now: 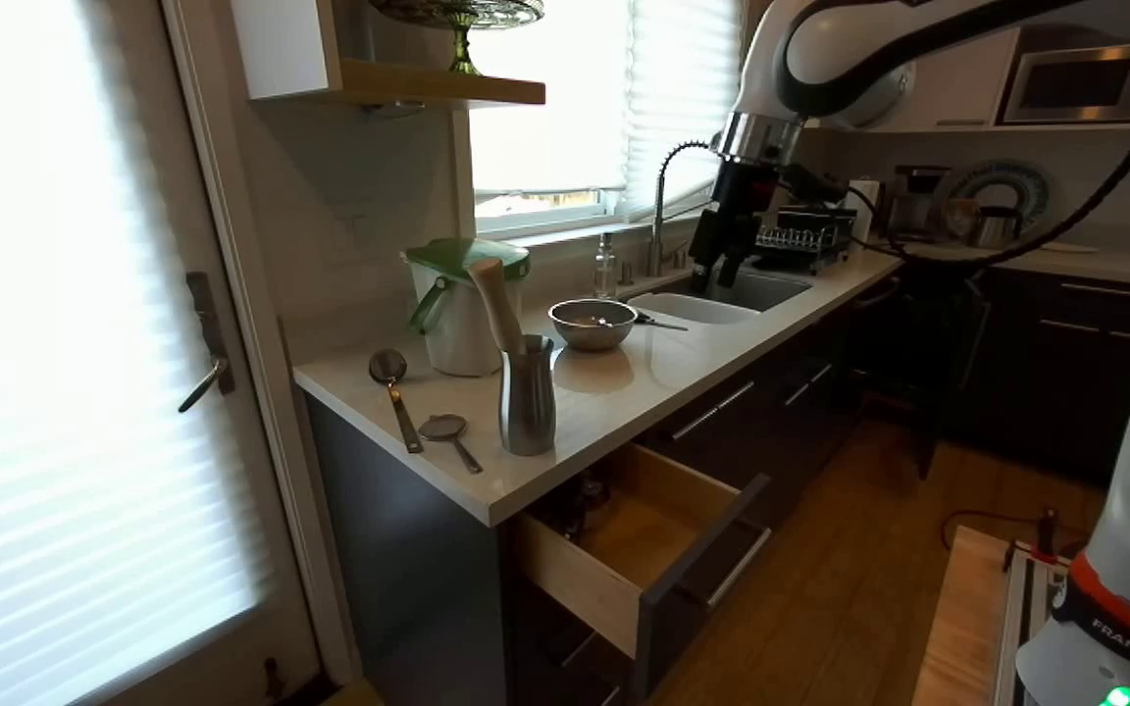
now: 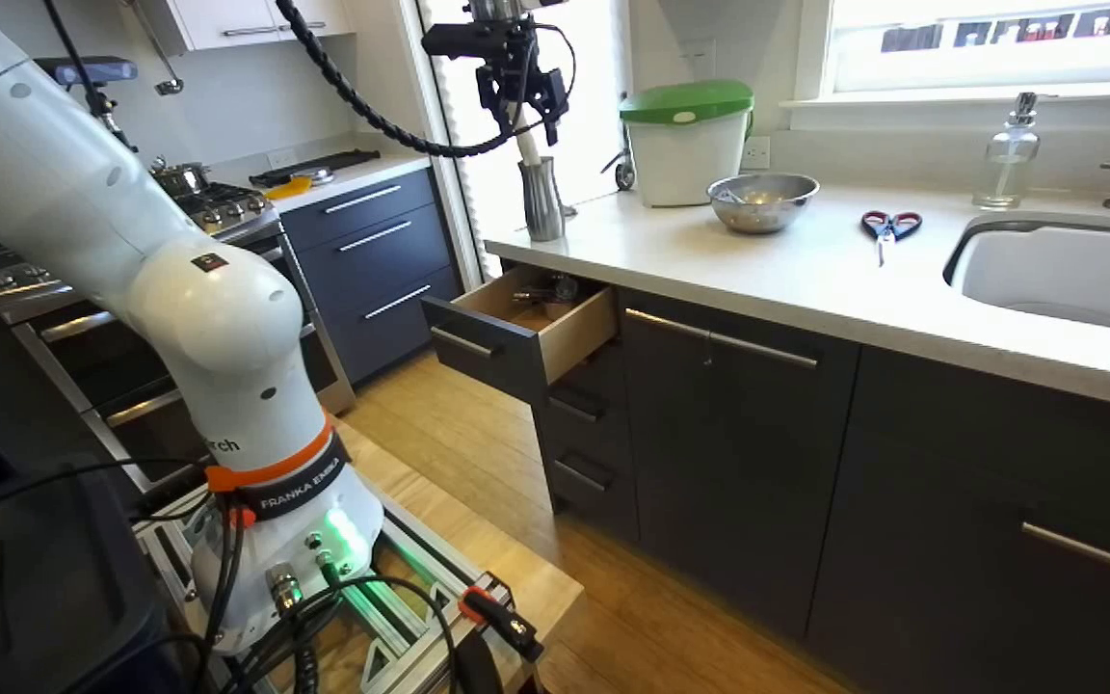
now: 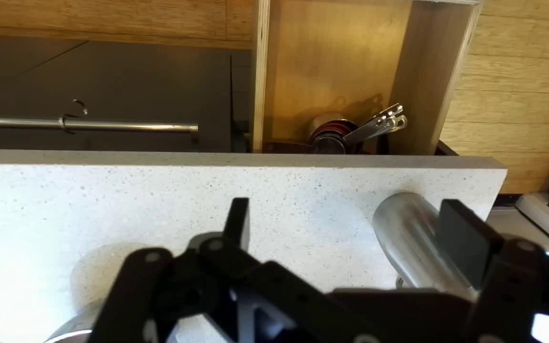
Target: Remove the roller from the silver object
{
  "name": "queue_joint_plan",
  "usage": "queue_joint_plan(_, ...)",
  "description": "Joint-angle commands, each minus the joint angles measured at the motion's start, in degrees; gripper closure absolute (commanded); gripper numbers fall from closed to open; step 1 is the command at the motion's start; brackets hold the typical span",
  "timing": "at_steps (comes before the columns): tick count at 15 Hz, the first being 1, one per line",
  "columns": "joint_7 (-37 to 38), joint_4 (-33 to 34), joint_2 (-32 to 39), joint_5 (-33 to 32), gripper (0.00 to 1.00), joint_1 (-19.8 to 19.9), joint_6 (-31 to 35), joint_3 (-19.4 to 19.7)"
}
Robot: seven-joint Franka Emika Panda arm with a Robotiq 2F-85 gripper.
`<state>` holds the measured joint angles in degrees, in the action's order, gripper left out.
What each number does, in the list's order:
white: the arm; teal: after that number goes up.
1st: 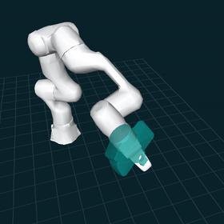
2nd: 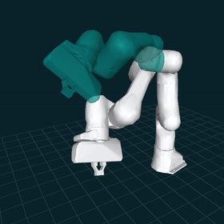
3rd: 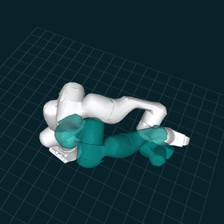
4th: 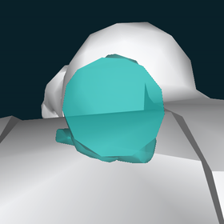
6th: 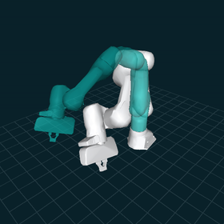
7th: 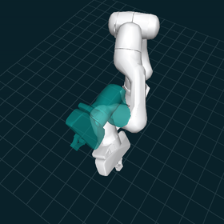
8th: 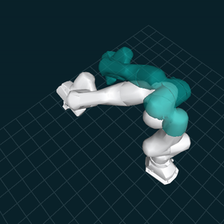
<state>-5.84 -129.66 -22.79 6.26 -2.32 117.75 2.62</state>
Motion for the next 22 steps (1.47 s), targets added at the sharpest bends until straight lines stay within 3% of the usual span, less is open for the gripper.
queue_joint_plan(1, -0.1, 0.1, 0.0, 0.1, 0.00, 0.4, -0.1, -0.3)
queue_joint_plan(3, -0.1, 0.1, 0.0, 0.1, 0.00, 0.4, -0.1, -0.3)
queue_joint_plan(8, -13.1, 1.6, 0.8, 6.9, 0.00, -5.9, 2.0, -1.0)
queue_joint_plan(12, -22.8, 2.5, 2.2, 11.0, 0.00, -10.1, 8.0, -1.2)
queue_joint_plan(18, -43.1, 4.7, 7.8, 21.5, 0.00, -14.5, 19.6, 1.5)
queue_joint_plan(22, -57.5, 8.5, 12.8, 30.4, 0.00, -14.1, 18.2, 2.4)
